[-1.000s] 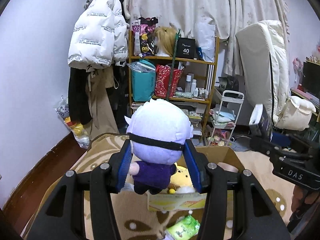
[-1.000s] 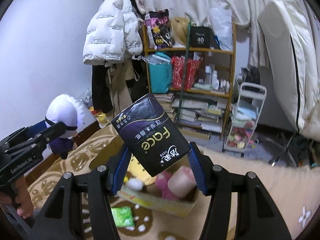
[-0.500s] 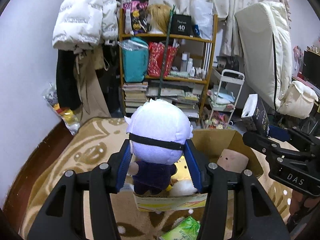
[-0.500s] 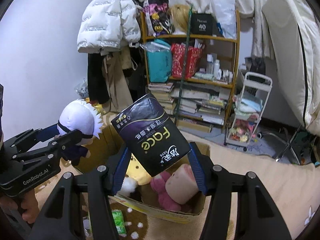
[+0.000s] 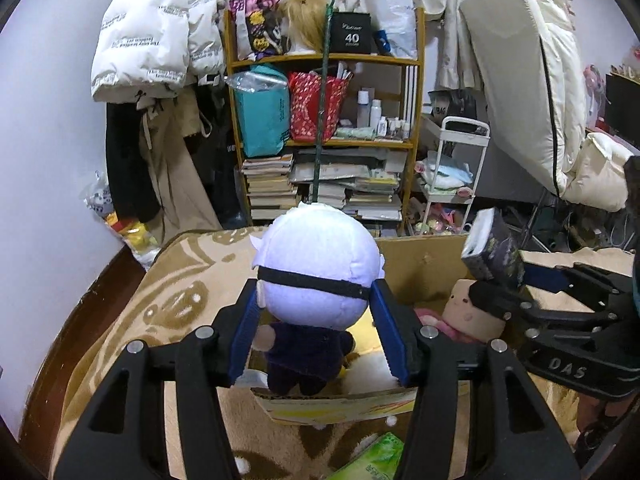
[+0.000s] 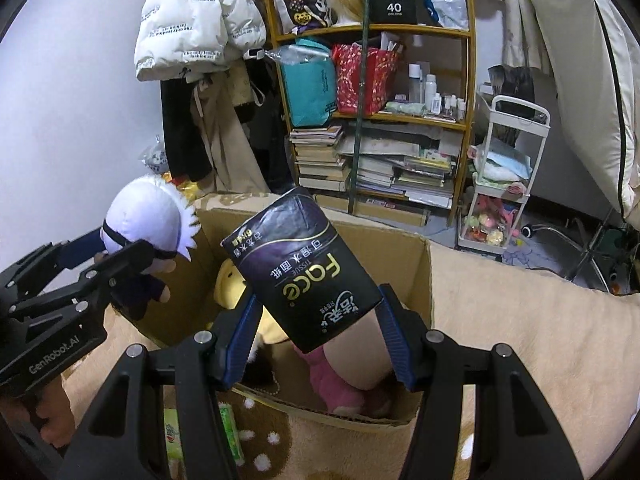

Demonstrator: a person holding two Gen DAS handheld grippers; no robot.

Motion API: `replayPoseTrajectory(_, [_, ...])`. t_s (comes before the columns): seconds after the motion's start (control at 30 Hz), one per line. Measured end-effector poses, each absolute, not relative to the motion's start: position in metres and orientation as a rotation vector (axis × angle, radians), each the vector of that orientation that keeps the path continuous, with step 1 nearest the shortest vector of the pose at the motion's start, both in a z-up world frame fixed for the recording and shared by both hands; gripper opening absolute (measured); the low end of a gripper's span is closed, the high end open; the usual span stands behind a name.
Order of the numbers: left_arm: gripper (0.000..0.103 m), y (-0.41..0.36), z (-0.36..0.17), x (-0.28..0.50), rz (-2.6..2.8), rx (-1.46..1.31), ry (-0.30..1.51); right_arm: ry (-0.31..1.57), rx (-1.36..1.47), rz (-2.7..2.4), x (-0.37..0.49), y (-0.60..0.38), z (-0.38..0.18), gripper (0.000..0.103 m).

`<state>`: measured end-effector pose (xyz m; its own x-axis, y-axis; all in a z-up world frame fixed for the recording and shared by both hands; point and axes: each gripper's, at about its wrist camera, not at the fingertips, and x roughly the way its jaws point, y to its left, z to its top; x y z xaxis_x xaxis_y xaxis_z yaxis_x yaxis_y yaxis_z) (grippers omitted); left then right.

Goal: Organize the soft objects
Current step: 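Lift both items over the box and open both grippers to drop them in, then move both open grippers down to the green tissue pack and clear bag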

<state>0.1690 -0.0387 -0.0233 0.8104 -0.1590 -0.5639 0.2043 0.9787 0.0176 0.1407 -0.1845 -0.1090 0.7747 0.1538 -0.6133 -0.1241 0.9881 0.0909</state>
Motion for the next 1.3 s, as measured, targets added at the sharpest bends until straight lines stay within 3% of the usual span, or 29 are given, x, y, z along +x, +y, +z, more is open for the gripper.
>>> replayPoseTrajectory(0.23, [0.054, -0.049, -0.015, 0.163, -0.220, 0.088, 0.542, 0.680, 0.054, 0.152, 0.140, -0.186, -0.112, 0.062])
replayPoseTrajectory(0.57, [0.059, -0.051, -0.036, 0.177, -0.195, 0.064, 0.632, 0.714, 0.062, 0.157, 0.140, -0.188, -0.121, 0.062])
replayPoseTrajectory(0.7, [0.069, -0.046, -0.035, 0.177, -0.183, 0.053, 0.629, 0.707, 0.073, 0.167, 0.140, -0.187, -0.121, 0.077])
replayPoseTrajectory(0.87, [0.078, -0.039, -0.034, 0.172, -0.164, 0.047, 0.657, 0.704, 0.069, 0.171, 0.138, -0.184, -0.120, 0.079])
replayPoseTrajectory(1.0, [0.084, -0.033, -0.028, 0.163, -0.151, 0.050, 0.653, 0.688, 0.094, 0.186, 0.130, -0.184, -0.116, 0.095])
replayPoseTrajectory(1.1, [0.091, -0.030, -0.022, 0.156, -0.148, 0.047, 0.658, 0.678, 0.099, 0.191, 0.120, -0.182, -0.110, 0.097])
replayPoseTrajectory(1.2, [0.092, -0.028, -0.017, 0.145, -0.132, 0.055, 0.654, 0.668, 0.098, 0.185, 0.110, -0.181, -0.105, 0.103])
replayPoseTrajectory(1.3, [0.093, -0.024, -0.013, 0.133, -0.125, 0.066, 0.663, 0.650, 0.092, 0.170, 0.096, -0.180, -0.098, 0.103])
